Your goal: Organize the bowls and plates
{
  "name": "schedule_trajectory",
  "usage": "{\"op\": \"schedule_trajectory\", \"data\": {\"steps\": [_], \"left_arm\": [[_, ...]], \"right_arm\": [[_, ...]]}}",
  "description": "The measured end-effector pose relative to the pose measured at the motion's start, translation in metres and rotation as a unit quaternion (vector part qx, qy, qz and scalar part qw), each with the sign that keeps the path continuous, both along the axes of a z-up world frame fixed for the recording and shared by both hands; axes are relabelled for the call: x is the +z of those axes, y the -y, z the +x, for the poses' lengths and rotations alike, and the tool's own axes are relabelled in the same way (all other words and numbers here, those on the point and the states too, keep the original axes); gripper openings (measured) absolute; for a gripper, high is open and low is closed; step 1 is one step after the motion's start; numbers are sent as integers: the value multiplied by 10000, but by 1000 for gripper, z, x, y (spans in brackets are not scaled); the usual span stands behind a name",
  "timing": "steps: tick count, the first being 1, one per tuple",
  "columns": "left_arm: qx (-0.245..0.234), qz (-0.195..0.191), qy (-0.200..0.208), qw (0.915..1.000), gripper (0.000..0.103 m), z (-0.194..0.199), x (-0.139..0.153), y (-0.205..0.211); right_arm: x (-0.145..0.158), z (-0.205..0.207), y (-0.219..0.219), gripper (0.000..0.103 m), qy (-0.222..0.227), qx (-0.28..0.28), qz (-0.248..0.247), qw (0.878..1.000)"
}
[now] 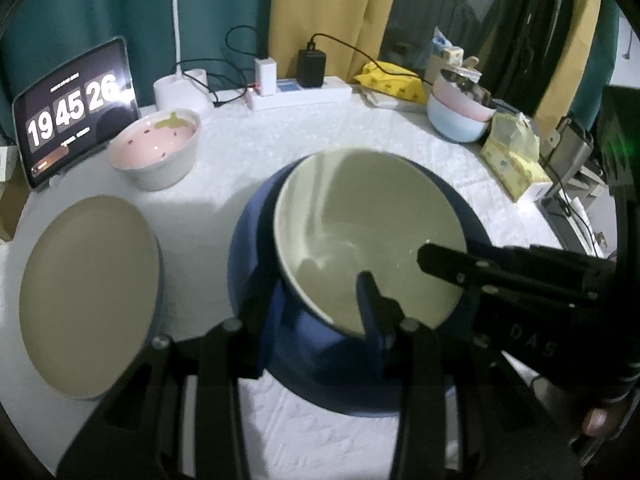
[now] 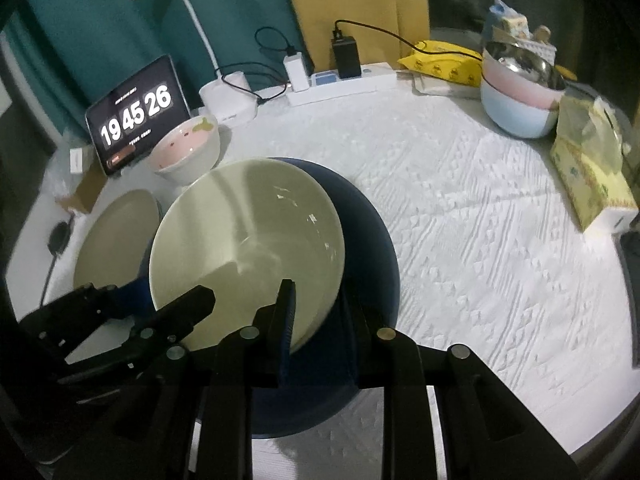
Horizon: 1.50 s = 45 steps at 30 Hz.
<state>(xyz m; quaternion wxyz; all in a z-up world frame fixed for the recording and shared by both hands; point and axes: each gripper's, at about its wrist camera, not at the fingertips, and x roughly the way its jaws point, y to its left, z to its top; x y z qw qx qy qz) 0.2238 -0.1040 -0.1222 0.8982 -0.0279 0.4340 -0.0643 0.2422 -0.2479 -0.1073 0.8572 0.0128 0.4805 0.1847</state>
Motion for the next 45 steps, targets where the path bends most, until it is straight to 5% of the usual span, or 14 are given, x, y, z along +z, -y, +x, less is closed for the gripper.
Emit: {"op": "schedule_trajectory", "data": {"steps": [21, 45], "left_arm": [[-22, -195, 270, 9994, 41, -8, 24, -19], [431, -281, 724, 9960, 41, 12, 46, -87]], "right_arm": [[32, 6, 5, 31, 359, -46, 207, 9991], [58, 32, -54, 31, 535, 268, 333, 9977]]}}
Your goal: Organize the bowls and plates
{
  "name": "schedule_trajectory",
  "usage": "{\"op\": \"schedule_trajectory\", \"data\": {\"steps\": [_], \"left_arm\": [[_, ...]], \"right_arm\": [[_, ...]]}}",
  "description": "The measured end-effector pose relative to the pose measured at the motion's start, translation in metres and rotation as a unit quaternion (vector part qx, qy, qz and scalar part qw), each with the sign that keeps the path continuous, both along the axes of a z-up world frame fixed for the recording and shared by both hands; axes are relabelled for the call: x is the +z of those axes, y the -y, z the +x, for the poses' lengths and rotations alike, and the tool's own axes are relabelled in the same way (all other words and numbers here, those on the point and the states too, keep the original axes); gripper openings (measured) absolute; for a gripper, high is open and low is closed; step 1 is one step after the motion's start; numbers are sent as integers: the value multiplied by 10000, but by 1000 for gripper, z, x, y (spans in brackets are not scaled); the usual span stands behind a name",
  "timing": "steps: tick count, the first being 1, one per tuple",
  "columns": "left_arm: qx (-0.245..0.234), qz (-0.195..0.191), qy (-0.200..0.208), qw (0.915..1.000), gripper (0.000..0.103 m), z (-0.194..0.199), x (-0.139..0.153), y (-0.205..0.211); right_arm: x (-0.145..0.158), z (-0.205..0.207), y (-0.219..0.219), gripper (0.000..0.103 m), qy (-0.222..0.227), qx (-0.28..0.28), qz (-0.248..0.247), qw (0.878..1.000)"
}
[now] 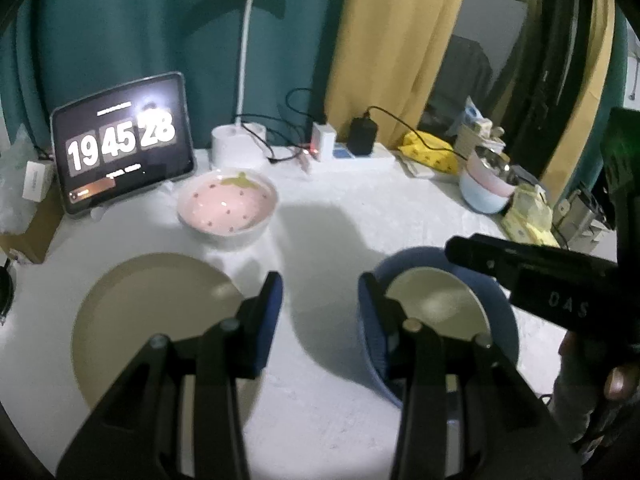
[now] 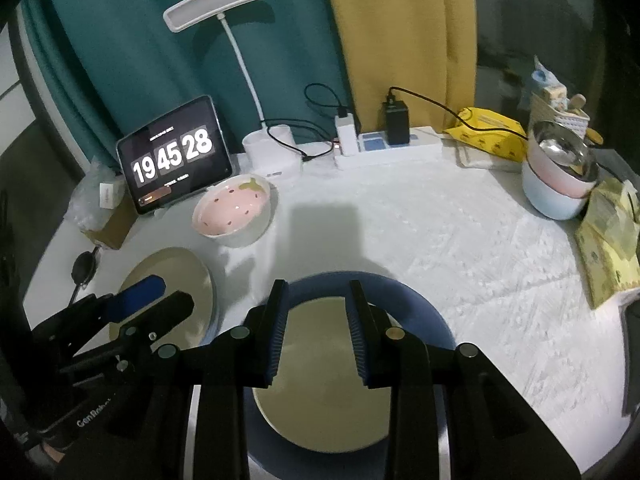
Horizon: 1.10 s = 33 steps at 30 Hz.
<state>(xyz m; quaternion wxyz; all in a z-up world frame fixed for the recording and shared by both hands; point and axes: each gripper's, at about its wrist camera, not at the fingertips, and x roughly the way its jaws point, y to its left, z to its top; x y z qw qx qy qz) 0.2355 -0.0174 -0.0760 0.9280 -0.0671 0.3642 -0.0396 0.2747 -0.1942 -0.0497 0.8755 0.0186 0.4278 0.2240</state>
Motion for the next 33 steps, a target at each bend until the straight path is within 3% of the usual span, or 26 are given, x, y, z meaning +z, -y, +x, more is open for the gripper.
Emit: {"op": "schedule_trajectory", "data": {"steps": [12, 33], "left_arm": [[266, -37, 75, 9996, 41, 22, 3, -45], [675, -311, -245, 9969, 41, 84, -19, -120]], "right_arm": [[2, 22, -42, 31, -29, 196, -83, 9998], [-23, 80, -113, 31, -390, 328, -181, 9985]]}}
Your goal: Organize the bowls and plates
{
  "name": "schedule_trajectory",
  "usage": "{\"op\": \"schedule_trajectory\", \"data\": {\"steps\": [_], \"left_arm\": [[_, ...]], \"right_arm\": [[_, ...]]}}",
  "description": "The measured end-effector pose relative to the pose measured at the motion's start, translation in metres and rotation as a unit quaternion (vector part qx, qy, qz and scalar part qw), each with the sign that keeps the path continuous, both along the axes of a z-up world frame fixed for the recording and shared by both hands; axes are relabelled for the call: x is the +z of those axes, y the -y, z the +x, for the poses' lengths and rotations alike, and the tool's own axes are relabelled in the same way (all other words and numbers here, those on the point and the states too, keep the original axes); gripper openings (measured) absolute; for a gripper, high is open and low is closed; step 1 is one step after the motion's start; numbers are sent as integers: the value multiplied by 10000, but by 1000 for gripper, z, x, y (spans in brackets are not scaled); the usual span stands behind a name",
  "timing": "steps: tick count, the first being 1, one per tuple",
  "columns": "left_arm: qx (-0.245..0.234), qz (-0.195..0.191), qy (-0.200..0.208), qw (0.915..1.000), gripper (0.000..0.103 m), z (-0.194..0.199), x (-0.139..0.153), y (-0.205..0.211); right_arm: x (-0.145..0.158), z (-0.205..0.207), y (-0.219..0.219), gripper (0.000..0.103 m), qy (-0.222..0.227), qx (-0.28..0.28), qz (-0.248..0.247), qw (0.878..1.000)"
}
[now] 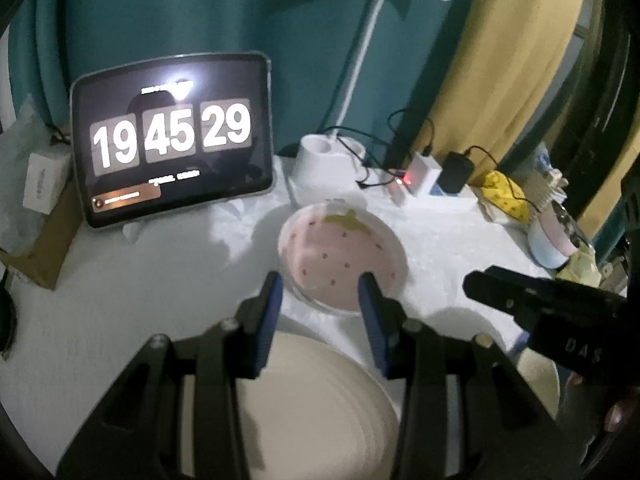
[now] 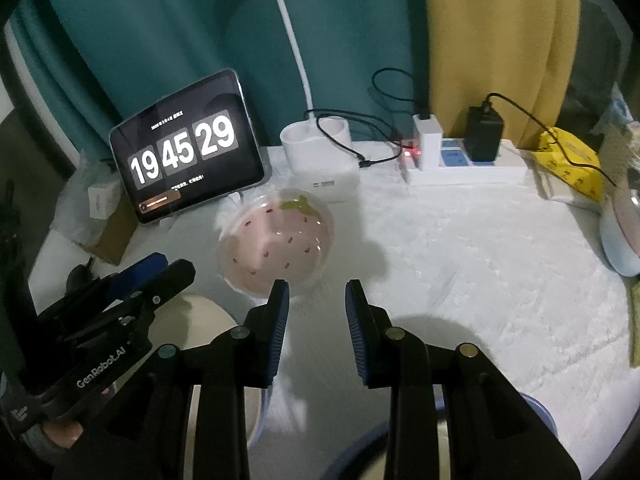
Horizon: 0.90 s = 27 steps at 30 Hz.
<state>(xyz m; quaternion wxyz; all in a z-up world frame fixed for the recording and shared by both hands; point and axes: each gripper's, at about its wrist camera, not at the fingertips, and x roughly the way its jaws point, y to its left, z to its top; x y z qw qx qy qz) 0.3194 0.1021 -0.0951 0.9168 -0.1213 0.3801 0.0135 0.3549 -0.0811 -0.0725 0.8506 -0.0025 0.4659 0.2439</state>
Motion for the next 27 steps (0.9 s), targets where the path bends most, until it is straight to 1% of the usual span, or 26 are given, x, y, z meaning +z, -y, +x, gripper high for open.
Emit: {"op": "schedule_trajectory", "data": {"steps": [6, 11, 19, 23, 27], "left_arm": [[77, -29, -182, 9998, 41, 23, -12, -14], [112, -124, -413, 9990, 41, 41, -27, -21], [93, -199, -641, 9977, 41, 56, -43, -25], [71, -249, -786, 9966, 41, 63, -51, -25], [30, -259, -867, 9959, 41, 68, -56, -23]], "right_arm": [[-13, 20, -18, 31, -167, -54, -18, 9998], [-31, 40, -28, 31, -436, -214, -43, 9988], [-59, 56, -29, 31, -830, -464, -65, 9954], [-66, 61, -32, 31, -932, -503, -114, 9943], [-75, 68, -35, 31, -1168, -536, -73, 9917]]}}
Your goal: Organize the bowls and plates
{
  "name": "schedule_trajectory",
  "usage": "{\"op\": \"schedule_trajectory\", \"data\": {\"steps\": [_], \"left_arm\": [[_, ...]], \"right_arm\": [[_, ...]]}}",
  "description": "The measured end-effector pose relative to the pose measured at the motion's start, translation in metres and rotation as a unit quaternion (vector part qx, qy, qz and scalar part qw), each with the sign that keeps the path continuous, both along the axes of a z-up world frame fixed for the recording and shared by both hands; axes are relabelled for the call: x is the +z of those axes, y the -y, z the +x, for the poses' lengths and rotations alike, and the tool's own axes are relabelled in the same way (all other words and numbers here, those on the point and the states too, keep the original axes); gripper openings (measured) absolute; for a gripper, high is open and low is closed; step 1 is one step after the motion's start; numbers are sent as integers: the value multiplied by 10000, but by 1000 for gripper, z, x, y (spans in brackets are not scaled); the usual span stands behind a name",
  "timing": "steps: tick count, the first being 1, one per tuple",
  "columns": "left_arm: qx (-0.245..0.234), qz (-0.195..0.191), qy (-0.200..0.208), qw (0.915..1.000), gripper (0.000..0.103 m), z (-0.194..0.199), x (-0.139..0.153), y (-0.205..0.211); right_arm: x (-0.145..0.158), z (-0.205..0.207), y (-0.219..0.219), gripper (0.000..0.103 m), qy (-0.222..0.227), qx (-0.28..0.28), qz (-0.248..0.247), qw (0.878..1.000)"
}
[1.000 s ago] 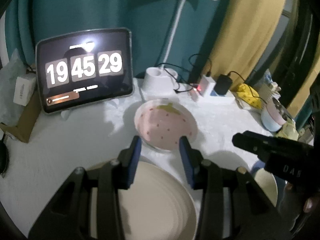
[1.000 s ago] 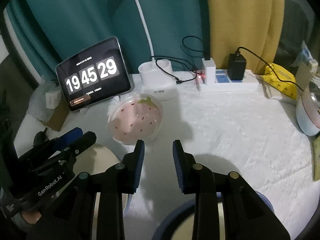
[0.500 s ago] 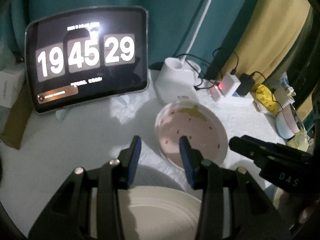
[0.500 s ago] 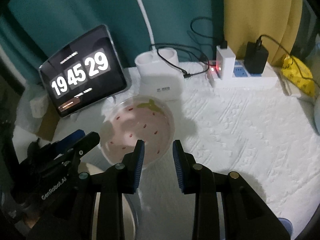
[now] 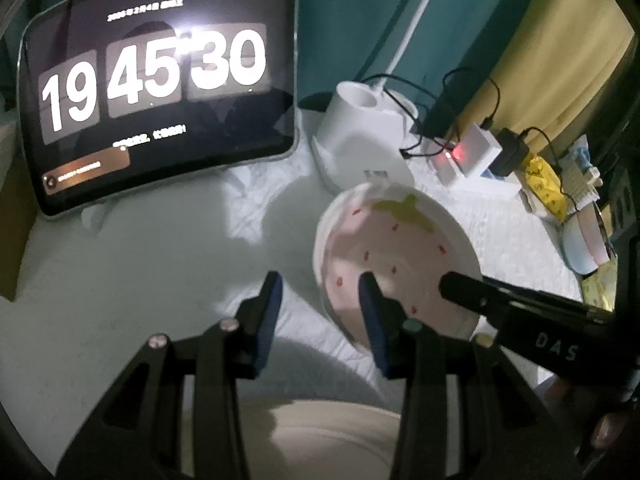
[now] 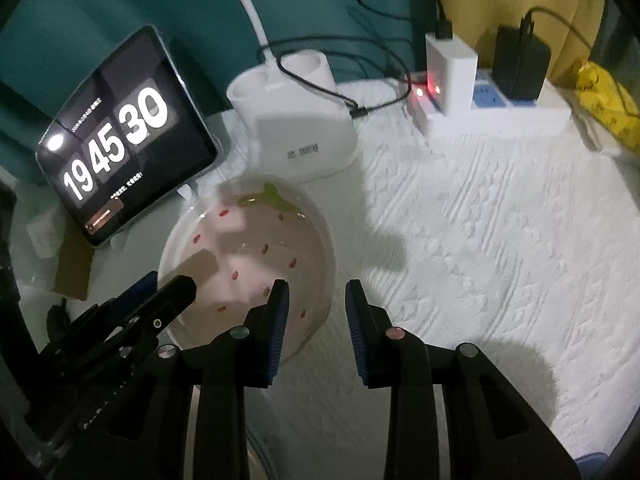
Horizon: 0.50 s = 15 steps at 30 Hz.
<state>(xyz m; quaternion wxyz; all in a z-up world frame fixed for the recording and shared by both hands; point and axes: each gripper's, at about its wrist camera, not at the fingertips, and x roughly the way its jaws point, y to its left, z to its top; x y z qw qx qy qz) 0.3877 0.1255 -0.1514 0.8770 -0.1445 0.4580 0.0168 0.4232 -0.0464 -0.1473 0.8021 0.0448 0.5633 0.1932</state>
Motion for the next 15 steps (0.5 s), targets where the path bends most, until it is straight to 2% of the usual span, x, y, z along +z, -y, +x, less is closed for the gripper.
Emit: {"op": "schedule_trajectory", "data": {"steps": [9, 15], "left_arm": [[-148, 63, -188, 9997, 41, 8, -12, 7], [-236, 31, -116, 9997, 38, 9, -15, 11]], "right_arm": [[-7, 6, -10, 30, -178, 111, -5, 9998], [-3, 6, -12, 21, -75, 155, -134, 9998]]}}
